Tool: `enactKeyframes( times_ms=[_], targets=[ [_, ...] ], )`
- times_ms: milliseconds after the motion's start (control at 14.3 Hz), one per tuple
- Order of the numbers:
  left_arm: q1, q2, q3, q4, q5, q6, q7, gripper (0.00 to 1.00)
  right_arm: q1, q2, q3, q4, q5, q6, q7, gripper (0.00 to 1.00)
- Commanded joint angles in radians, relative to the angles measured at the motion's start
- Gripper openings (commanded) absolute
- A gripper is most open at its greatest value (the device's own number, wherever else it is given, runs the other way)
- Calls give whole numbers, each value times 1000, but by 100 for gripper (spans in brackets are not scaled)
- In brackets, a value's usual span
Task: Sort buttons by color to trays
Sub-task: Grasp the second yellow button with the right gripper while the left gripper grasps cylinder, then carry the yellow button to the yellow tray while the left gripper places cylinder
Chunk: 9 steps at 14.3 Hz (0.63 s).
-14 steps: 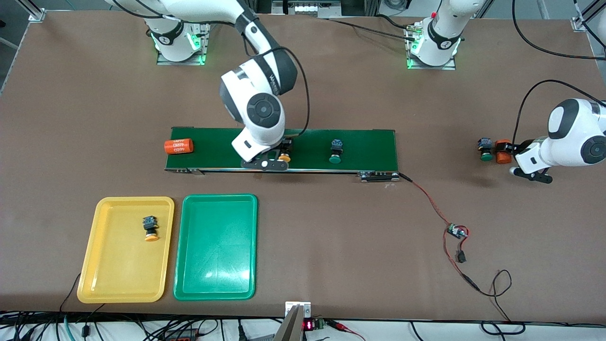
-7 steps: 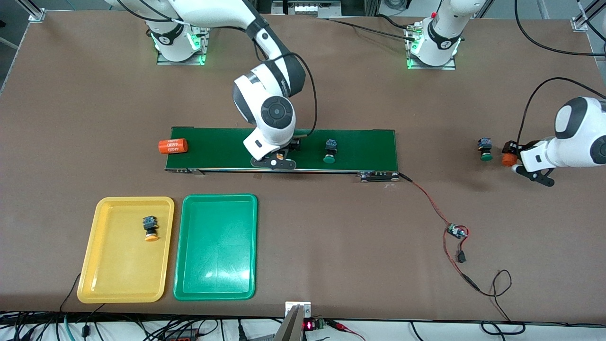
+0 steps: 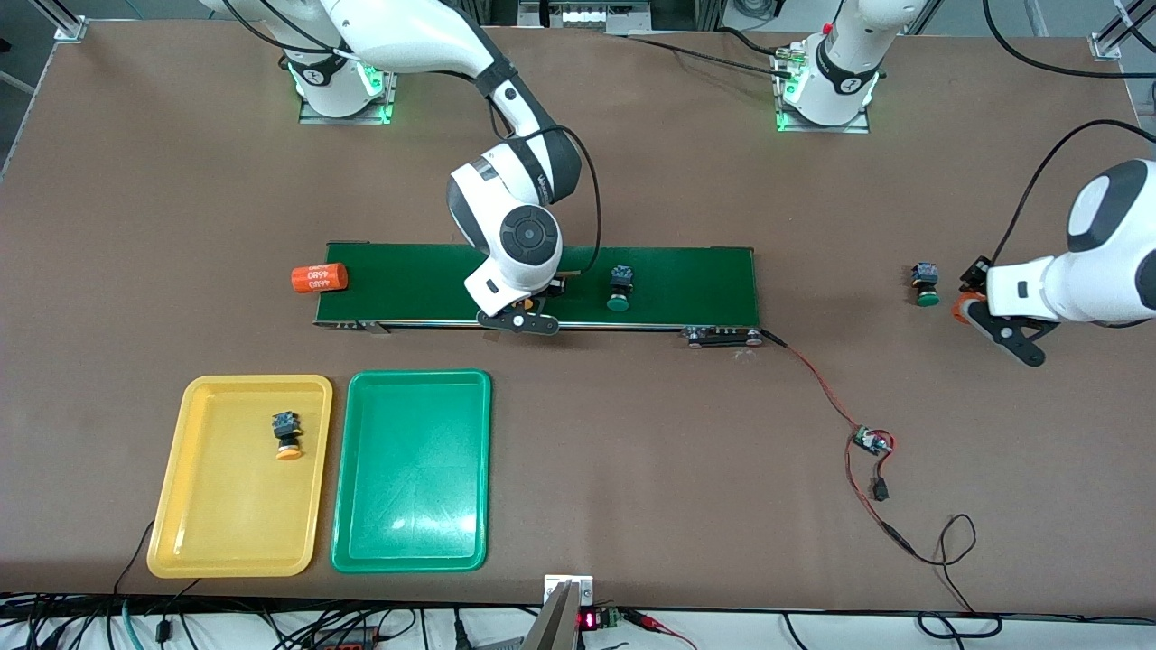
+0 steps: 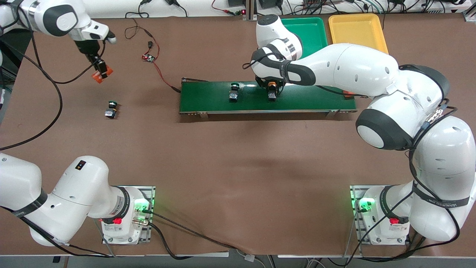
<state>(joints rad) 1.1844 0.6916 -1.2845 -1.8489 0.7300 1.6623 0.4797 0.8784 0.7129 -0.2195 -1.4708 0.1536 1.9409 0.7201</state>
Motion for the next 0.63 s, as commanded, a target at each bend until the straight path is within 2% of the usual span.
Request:
enactKeyframes(
  times_ms=[0,140,280,350,561],
  targets=[
    [-92,-1,-15,34,-71,-27,115,26,-4,-20,-3,-10,17,1,9,17],
    [-173,17,-10,48,-139,-18,164,24,-4,-41,-14,-5,14,0,-4,14],
    [-288,22,-10,51,-144,-13,155,22,-35,-81,-55,15,14,-16,-10,14],
    [-355,22,-1,51,-144,19,154,22,-71,-84,-70,41,12,-43,-16,14],
    [-460,66,30,48,-149,154,190,23,-203,-64,-80,128,-11,-77,-74,14]
  ],
)
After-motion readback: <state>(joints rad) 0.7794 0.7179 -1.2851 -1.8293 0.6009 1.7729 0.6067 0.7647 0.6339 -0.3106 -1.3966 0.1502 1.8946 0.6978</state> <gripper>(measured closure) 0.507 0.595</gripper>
